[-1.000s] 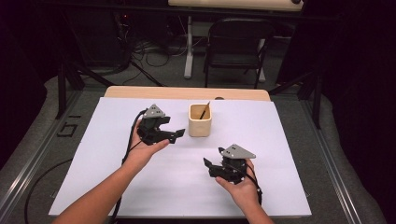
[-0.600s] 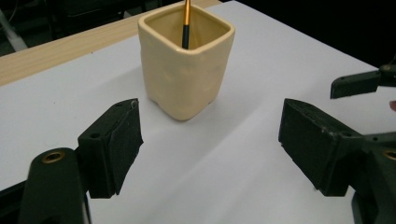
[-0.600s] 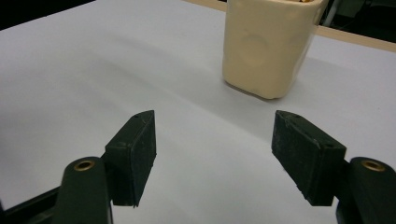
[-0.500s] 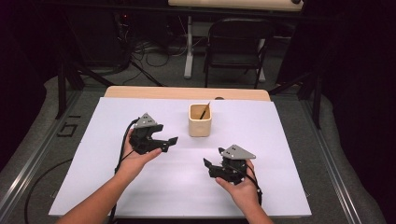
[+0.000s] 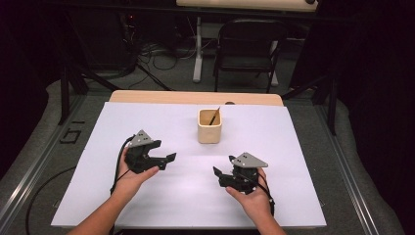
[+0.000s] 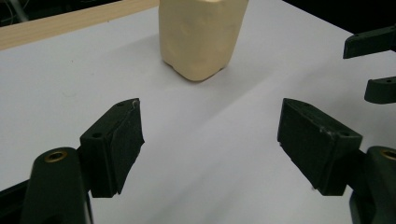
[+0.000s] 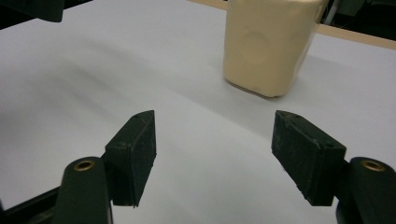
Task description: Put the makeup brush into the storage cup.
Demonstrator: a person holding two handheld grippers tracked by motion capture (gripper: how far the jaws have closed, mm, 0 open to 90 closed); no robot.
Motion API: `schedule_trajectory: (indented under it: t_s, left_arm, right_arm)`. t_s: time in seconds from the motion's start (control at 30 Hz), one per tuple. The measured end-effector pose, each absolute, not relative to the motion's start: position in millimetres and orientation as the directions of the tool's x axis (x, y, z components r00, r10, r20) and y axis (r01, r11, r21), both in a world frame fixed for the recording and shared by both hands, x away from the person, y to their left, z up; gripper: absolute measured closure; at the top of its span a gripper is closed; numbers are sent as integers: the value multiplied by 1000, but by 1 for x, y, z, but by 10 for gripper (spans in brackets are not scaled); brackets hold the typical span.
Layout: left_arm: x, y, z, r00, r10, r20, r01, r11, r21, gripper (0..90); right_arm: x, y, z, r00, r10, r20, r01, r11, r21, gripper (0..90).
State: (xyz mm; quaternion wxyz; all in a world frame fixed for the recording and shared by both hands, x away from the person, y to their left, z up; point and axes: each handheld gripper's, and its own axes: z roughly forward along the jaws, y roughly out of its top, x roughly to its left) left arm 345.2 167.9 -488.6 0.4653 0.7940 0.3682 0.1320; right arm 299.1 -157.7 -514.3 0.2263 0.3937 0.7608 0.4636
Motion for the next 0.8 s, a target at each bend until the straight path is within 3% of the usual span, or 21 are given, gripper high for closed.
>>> schedule_trajectory:
  t_s: [0.8]
  left_arm:
    - [318,202,-507,665,736,-129,474,-283,834,238]
  right_arm:
    - [298,-168,-516,-569,822,24,401,251,881,309]
